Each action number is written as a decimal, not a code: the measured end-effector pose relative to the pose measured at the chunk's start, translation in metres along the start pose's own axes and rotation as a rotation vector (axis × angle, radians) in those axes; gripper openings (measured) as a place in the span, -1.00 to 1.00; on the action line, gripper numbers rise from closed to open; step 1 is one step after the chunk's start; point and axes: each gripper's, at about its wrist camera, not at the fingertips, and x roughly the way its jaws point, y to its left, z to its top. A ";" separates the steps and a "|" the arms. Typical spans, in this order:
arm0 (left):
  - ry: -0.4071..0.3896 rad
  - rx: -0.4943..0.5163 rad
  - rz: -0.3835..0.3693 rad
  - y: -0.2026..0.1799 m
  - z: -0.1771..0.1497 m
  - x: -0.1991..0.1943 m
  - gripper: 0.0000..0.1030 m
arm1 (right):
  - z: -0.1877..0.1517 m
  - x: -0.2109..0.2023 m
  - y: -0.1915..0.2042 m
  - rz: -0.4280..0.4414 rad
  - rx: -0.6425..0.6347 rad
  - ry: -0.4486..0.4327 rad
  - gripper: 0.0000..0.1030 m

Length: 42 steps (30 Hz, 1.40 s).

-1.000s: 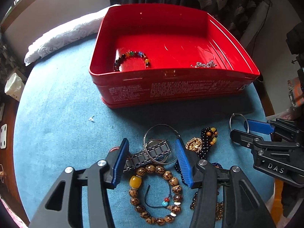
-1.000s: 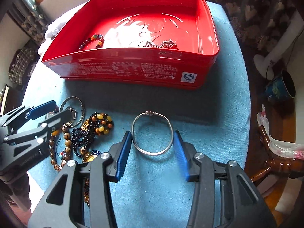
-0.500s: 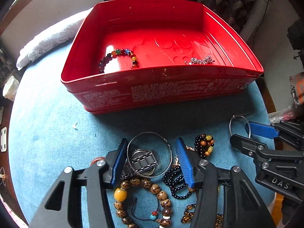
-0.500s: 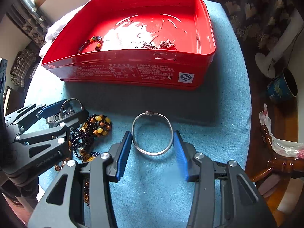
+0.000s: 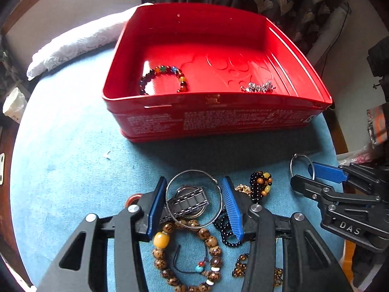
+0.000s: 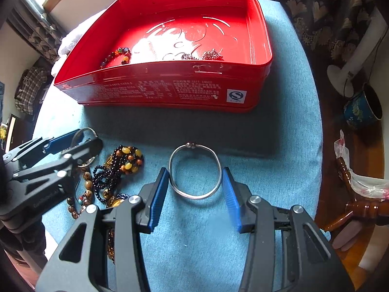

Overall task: Organize jewelry
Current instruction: 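Grasp the thin silver bangle with the right tool while the left tool grasps a silver hoop ring, then carry the bangle with the right tool into the red tin while the left tool drops the ring there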

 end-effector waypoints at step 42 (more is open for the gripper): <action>-0.186 -0.014 -0.023 0.010 0.088 -0.060 -0.10 | 0.091 -0.066 0.016 -0.007 -0.036 -0.199 -0.16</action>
